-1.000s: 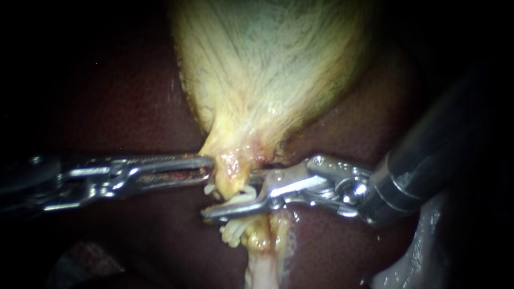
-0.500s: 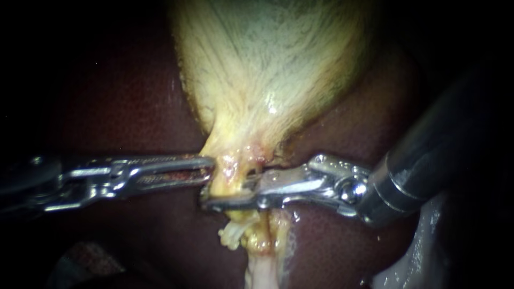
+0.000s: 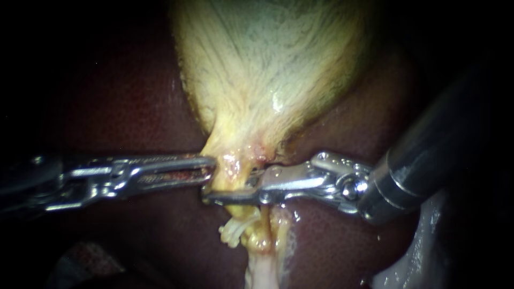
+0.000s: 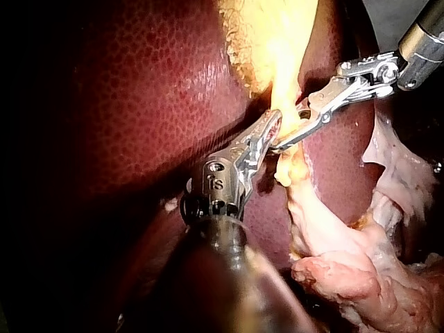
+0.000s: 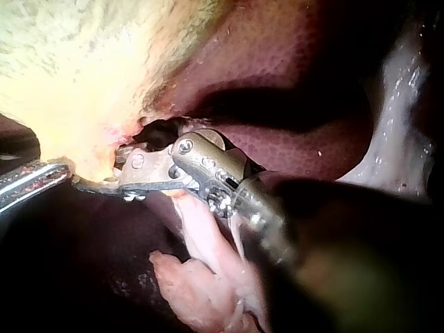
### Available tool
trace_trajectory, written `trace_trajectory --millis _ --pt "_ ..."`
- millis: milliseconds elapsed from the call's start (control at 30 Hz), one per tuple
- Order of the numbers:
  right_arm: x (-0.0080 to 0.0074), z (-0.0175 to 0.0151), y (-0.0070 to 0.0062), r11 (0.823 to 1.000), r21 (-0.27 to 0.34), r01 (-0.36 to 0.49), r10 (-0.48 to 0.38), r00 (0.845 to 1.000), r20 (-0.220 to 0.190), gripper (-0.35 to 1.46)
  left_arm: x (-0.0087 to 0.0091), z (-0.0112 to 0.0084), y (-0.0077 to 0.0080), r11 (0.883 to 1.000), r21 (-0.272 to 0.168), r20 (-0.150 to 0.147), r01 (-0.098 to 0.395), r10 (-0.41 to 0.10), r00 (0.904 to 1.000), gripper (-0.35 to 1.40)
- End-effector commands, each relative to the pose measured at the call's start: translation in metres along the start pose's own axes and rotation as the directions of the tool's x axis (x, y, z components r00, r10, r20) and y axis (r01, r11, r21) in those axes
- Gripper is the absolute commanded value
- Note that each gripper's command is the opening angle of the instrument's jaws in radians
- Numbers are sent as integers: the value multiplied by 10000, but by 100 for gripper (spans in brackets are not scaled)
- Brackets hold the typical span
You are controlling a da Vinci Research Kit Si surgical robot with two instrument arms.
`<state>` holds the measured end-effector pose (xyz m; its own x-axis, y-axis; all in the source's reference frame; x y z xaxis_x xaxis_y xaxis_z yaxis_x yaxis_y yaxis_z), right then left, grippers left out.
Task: Clipping third clip left tube
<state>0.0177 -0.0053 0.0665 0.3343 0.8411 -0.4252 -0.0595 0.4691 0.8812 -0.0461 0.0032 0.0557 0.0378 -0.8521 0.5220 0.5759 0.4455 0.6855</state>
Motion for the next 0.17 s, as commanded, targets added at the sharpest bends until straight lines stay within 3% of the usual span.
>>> trace_trajectory --millis 33,167 --pt "0 0 0 10000 -2 3 -3 10000 -3 -35 0 0 0 10000 -1 -1 1 -1 10000 -35" --pt "-2 1 -1 10000 -23 13 -13 10000 22 -35 0 0 0 10000 -2 0 1 -1 10000 -35"
